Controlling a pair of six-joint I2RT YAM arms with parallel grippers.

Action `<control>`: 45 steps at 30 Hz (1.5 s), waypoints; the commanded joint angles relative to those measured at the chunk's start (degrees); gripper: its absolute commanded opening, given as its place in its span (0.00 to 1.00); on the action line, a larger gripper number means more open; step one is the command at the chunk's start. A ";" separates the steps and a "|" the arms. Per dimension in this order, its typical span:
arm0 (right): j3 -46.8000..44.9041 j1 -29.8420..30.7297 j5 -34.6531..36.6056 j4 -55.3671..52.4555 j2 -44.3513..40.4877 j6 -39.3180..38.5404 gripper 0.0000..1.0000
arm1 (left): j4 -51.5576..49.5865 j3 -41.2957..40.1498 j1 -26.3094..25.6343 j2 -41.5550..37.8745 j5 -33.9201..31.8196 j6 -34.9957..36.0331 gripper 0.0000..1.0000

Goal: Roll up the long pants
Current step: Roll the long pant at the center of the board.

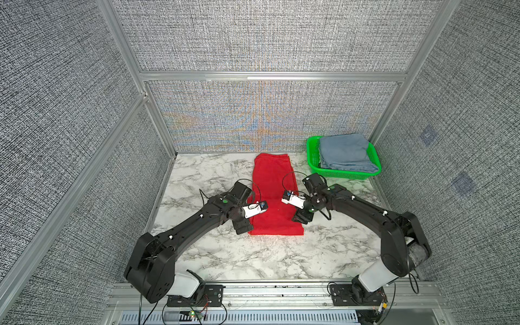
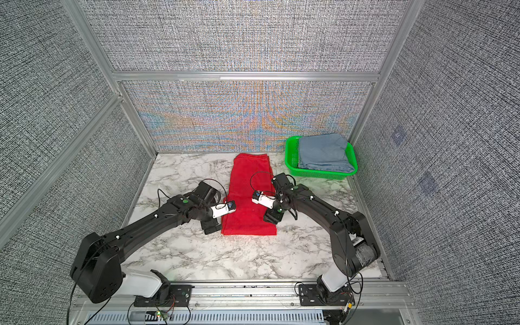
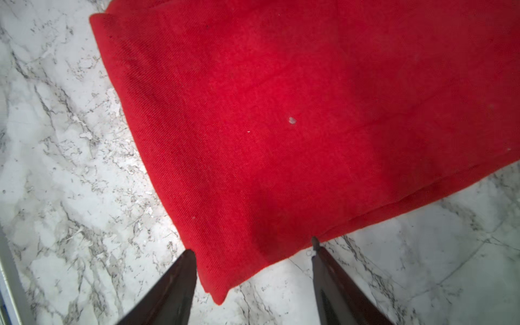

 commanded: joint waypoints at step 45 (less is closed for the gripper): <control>-16.83 2.53 5.30 13.21 -1.25 0.71 0.69 | 12.81 -5.44 -3.05 12.33 0.45 -1.33 0.37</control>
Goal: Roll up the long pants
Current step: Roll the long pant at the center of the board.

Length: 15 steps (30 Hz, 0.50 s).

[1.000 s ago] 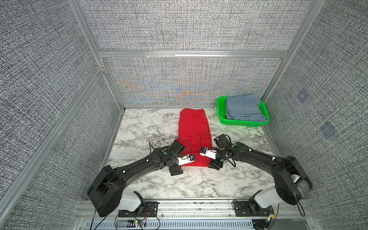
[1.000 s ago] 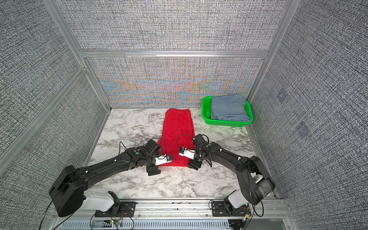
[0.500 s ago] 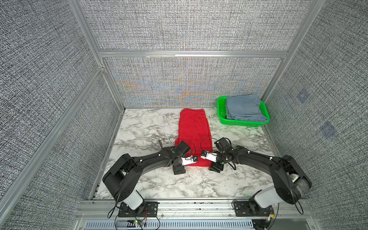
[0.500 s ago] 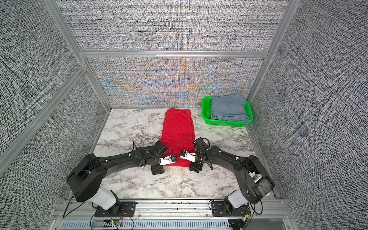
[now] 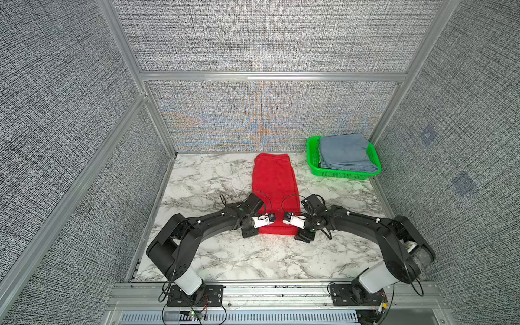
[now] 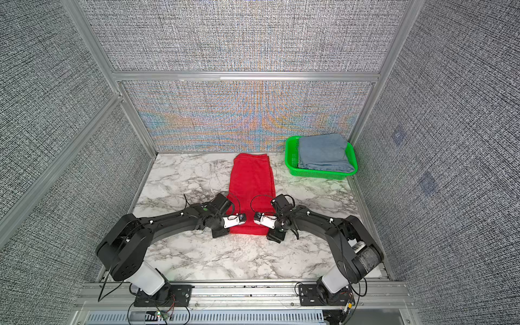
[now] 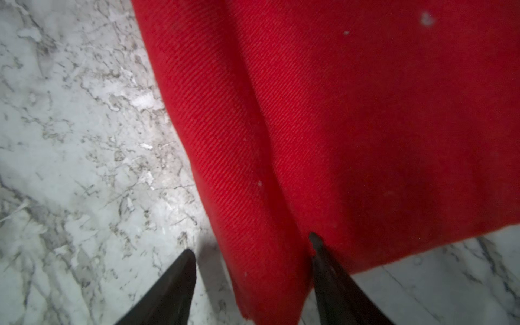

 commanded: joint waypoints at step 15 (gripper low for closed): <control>1.94 -0.59 2.22 1.31 1.16 1.17 0.54 | -1.35 -0.63 0.75 1.19 4.17 -0.30 0.44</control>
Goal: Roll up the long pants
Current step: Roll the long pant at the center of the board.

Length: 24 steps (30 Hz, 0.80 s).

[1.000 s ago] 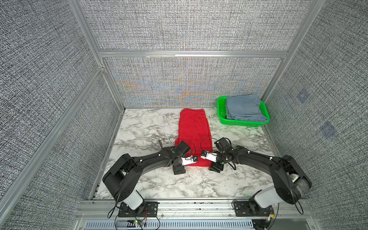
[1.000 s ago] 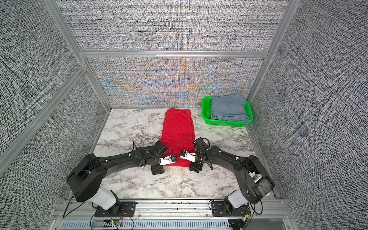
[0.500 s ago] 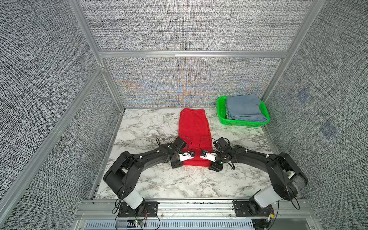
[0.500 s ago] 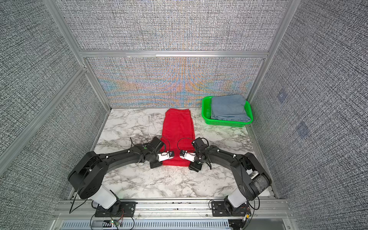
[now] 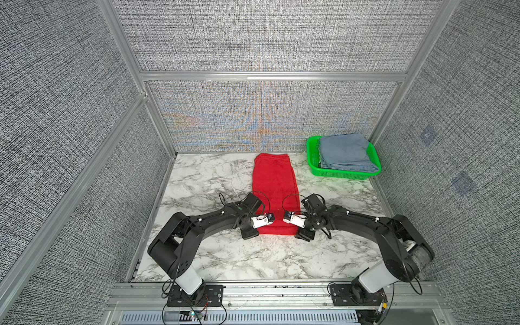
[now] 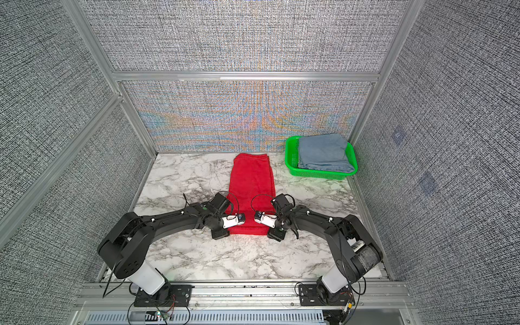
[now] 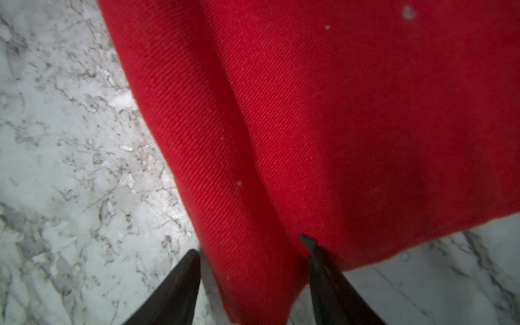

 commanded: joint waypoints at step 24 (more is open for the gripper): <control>16.85 -5.63 -23.72 -31.12 6.27 -11.95 0.00 | -30.47 12.92 0.50 -1.66 24.12 2.68 0.02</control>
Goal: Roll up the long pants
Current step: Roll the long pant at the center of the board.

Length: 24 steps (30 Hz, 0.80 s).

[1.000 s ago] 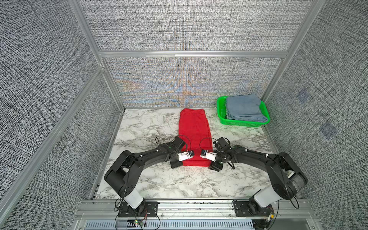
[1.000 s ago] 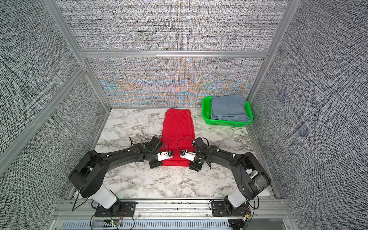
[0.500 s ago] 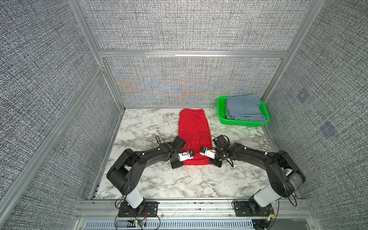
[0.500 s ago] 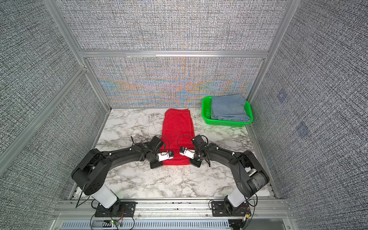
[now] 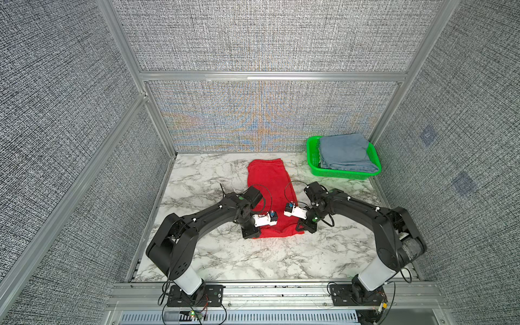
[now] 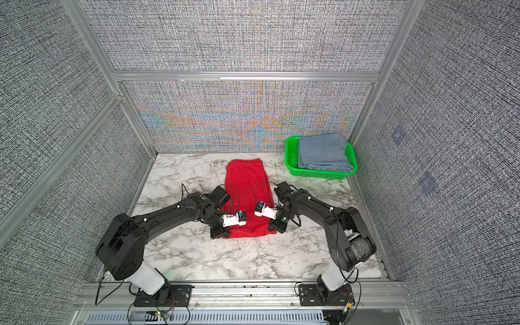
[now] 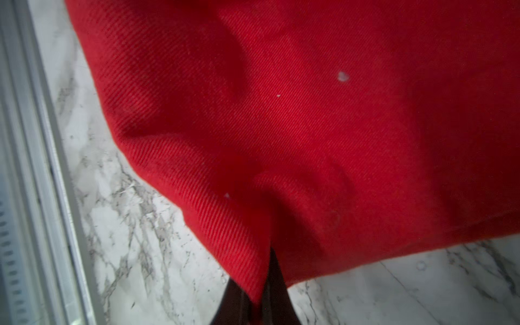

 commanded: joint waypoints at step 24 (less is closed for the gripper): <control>14.37 -6.56 -10.82 -13.01 11.37 -7.48 0.00 | -10.40 5.32 18.67 9.28 21.75 5.18 0.02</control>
